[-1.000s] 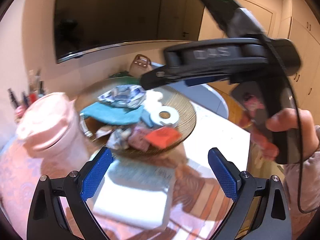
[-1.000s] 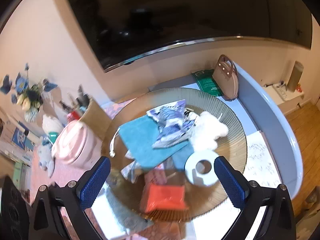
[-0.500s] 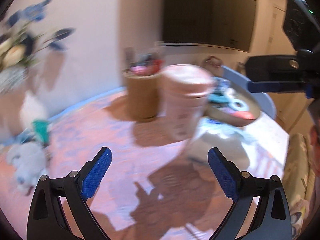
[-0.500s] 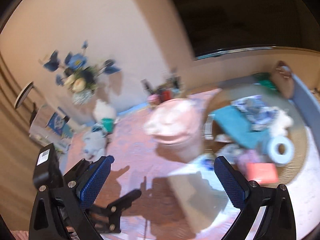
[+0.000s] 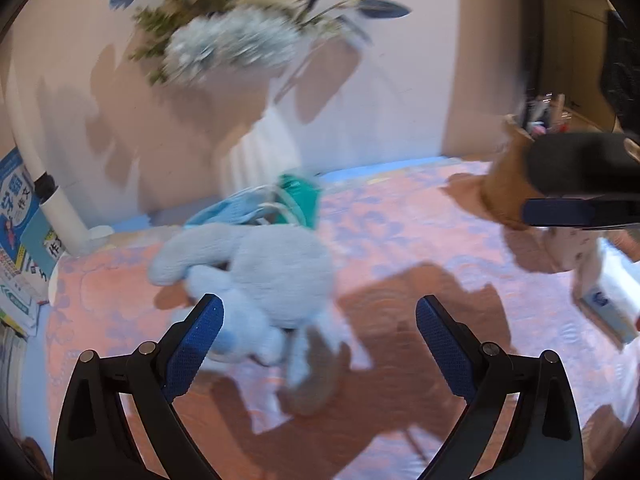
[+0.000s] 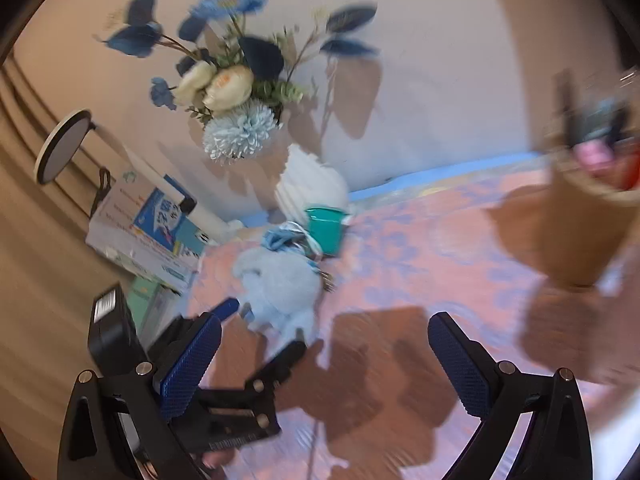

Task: Organize soft objects
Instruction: 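Move both tools back over the bed, then grasp the grey plush dog with the left tool while the right tool grasps the teal pouch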

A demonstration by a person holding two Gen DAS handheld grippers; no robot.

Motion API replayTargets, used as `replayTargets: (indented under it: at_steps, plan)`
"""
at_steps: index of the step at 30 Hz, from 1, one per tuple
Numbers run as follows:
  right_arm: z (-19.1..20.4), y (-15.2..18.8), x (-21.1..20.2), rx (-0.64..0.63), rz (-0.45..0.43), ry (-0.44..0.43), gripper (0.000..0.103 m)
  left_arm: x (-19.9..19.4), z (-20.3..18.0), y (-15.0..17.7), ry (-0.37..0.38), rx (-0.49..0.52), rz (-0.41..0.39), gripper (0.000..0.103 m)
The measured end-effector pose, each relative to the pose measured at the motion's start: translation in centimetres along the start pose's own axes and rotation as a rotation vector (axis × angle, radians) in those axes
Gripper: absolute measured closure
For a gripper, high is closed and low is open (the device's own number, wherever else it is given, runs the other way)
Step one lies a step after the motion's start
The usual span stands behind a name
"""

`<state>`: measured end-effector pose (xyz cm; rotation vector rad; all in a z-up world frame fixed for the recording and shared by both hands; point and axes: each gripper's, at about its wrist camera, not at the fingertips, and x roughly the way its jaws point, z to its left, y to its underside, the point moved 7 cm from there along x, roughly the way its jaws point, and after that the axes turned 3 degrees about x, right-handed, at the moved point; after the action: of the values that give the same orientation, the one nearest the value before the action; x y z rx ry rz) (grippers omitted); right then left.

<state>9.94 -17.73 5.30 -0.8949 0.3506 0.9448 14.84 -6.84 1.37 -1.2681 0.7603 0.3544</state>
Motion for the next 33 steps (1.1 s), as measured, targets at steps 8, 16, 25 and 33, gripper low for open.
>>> replayTargets:
  at_steps: [8,16,25,33]
  plan:
    - [-1.3,-3.2,8.2,0.156,-0.054,-0.078,0.0,2.8,2.6,0.7,0.001,0.004,-0.009,0.006]
    - [-2.1,-3.5,13.0,0.142,-0.086,-0.1,0.003,4.5,3.6,1.6,0.011,-0.039,0.001,0.005]
    - [-0.3,-2.8,13.9,0.043,-0.059,-0.063,0.024,4.9,4.0,1.7,0.023,-0.067,0.012,0.007]
    - [-0.4,-2.7,14.4,0.123,-0.027,-0.219,0.029,4.1,4.1,1.6,0.052,-0.087,-0.031,0.02]
